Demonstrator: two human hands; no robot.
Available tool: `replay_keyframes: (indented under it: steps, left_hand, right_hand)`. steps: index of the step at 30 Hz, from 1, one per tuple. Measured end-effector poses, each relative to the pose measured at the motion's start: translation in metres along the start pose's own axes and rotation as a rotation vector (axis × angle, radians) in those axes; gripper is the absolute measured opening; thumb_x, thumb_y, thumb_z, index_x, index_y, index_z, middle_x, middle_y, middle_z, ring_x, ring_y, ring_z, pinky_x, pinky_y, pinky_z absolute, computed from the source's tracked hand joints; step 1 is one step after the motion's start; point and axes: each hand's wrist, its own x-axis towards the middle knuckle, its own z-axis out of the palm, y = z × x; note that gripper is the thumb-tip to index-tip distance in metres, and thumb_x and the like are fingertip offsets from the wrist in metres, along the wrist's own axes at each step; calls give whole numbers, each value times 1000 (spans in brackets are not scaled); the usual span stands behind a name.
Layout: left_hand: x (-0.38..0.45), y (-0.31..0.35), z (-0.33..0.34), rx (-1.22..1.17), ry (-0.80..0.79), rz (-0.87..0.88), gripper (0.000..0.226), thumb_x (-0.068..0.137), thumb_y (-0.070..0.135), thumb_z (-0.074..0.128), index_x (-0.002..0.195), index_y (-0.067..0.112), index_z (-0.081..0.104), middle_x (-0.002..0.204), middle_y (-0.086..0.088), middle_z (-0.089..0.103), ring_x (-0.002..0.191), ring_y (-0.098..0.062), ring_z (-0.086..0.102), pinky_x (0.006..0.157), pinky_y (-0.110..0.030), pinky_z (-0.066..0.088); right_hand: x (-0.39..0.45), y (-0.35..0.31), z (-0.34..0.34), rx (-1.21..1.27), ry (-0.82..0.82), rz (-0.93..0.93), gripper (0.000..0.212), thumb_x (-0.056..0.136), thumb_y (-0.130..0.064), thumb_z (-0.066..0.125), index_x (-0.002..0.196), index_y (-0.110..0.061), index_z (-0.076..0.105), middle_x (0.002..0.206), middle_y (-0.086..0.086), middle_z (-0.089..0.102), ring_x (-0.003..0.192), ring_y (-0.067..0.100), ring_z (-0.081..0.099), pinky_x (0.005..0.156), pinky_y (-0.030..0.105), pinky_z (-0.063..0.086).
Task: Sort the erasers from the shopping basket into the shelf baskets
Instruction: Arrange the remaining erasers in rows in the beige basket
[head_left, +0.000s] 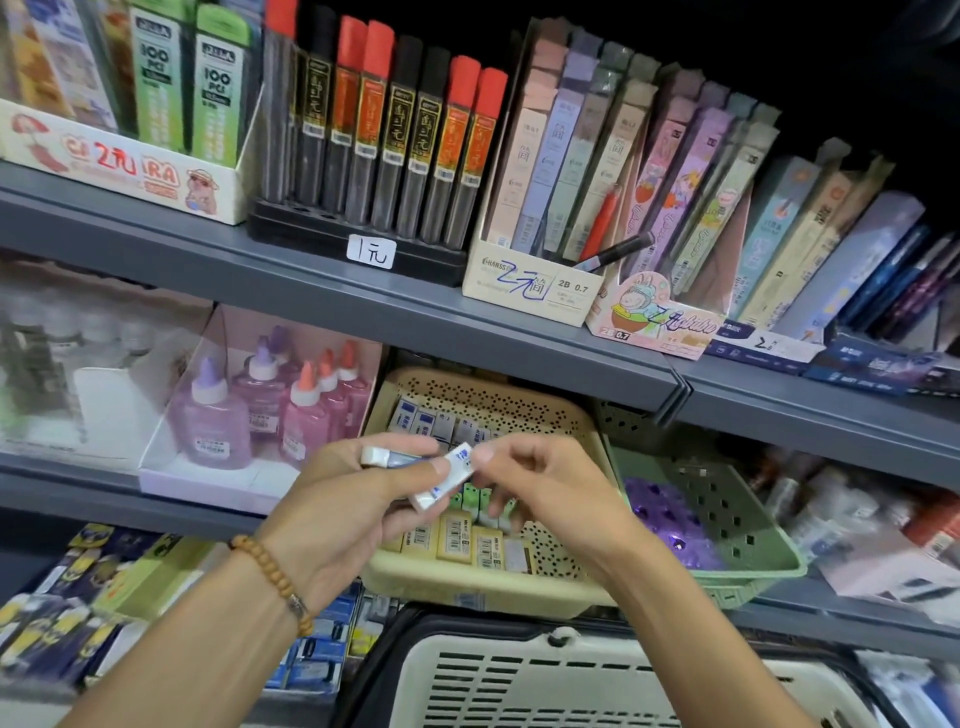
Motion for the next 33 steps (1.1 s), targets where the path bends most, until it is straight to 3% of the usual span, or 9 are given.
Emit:
replay_keyframes:
  steps: [4, 7, 10, 17, 21, 25, 28, 30, 33]
  left_hand:
    - [0, -4, 4, -1, 15, -20, 20, 83, -1, 65, 102, -2, 67, 97, -22, 73, 84, -30, 74, 60, -27, 59]
    - [1, -2, 4, -108, 44, -50, 22, 90, 2, 59, 111, -6, 62, 100, -26, 71, 85, -37, 72, 58, -27, 59]
    - [-1, 4, 3, -68, 26, -13, 27, 90, 13, 61, 111, -4, 63, 95, -22, 73, 82, -36, 73, 55, -24, 58]
    - [-2, 7, 0, 194, 73, 37, 43, 85, 37, 63, 103, -2, 63, 81, -19, 74, 56, -27, 71, 36, -19, 50]
    - [2, 2, -5, 356, 60, 66, 48, 85, 46, 59, 105, 3, 61, 81, -19, 74, 36, -13, 51, 31, -18, 34]
    - [6, 2, -4, 238, 46, 23, 38, 90, 32, 61, 108, -1, 60, 75, -21, 62, 41, -15, 49, 33, -20, 36]
    - [8, 4, -4, 136, 31, -34, 28, 94, 19, 59, 114, -1, 57, 89, -19, 57, 48, -16, 55, 37, -21, 41]
    - [9, 4, -5, 181, 26, -11, 25, 94, 16, 58, 111, -3, 58, 90, -18, 60, 52, -15, 58, 41, -21, 45]
    - [7, 3, -5, 267, 18, 62, 18, 95, 12, 58, 102, -2, 64, 77, -13, 68, 56, -13, 61, 48, -21, 51]
  right_hand:
    - [6, 2, 3, 201, -24, 65, 9, 92, -13, 66, 96, -8, 72, 79, 6, 71, 62, 11, 60, 48, 20, 46]
    - [13, 9, -20, 368, 184, 147, 11, 93, -4, 62, 101, 0, 67, 82, 15, 73, 61, 14, 62, 47, 20, 48]
    - [22, 24, -41, 297, 354, 222, 7, 91, -2, 63, 97, -1, 68, 73, 14, 72, 57, 15, 62, 49, 20, 53]
    - [70, 36, -33, 98, 408, 262, 6, 90, -6, 68, 93, -4, 63, 68, 12, 65, 50, 15, 58, 48, 23, 53]
    - [96, 39, -24, -20, 339, 271, 10, 88, -7, 70, 96, -2, 68, 77, 12, 70, 59, 16, 63, 57, 24, 57]
    - [100, 38, -20, -148, 308, 267, 14, 91, -11, 67, 102, -2, 69, 83, 11, 73, 65, 15, 69, 67, 27, 60]
    - [84, 26, -15, -207, 365, 152, 12, 93, -19, 63, 86, -15, 72, 79, 4, 75, 75, 20, 69, 73, 33, 57]
    - [62, 14, -10, -45, 245, 75, 10, 92, -23, 65, 85, -22, 73, 76, -3, 75, 68, 14, 66, 61, 23, 52]
    - [33, -3, -2, 4, -7, 17, 10, 89, -32, 68, 93, -23, 72, 84, -3, 76, 70, 10, 69, 63, 22, 53]
